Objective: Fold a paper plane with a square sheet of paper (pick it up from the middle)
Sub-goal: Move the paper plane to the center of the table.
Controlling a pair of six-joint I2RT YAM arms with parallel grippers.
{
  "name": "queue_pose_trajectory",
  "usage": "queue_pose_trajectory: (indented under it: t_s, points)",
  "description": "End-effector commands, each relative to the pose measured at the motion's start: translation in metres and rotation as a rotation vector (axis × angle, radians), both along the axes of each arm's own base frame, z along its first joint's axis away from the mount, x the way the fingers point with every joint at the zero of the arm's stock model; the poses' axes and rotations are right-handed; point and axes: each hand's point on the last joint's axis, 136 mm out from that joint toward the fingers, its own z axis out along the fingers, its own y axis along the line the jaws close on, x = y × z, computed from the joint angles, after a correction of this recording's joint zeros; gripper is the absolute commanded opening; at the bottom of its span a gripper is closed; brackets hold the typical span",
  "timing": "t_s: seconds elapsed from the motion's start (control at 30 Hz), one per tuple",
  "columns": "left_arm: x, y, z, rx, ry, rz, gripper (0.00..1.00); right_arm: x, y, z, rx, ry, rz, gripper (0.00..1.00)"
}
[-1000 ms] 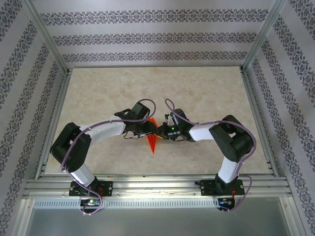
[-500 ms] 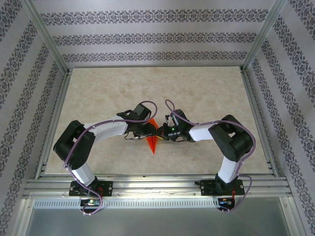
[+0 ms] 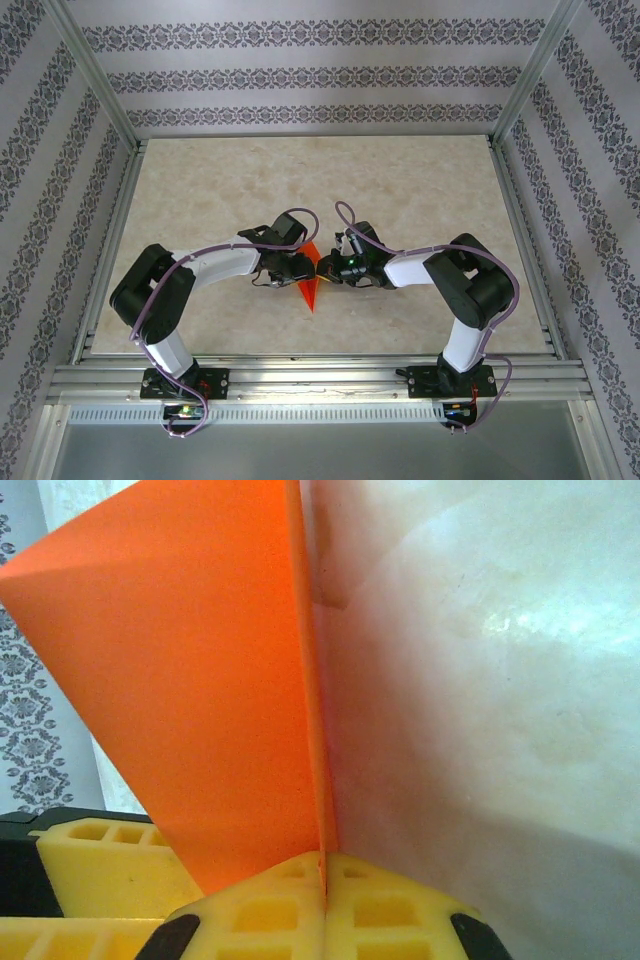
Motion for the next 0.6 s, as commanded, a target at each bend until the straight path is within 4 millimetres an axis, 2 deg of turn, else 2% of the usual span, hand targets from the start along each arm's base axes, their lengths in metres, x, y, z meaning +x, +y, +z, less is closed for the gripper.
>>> queue_pose_trajectory:
  t_s: [0.0,0.1,0.27,0.57]
  points:
    - [-0.014,0.001,-0.001,0.024,0.028,-0.002,0.37,-0.002,0.004,0.001,0.014,0.000,0.005,0.00]
    - [-0.015,-0.003,0.002,-0.019,0.016,0.008,0.39,-0.002,0.003,0.000,0.012,0.001,0.001,0.00]
    - [-0.019,-0.005,-0.007,-0.007,0.050,-0.003,0.37,-0.001,0.005,0.000,0.022,0.003,0.002,0.00]
    - [-0.009,-0.013,-0.002,-0.026,0.014,-0.012,0.29,-0.004,0.005,-0.001,0.023,0.008,0.007,0.00]
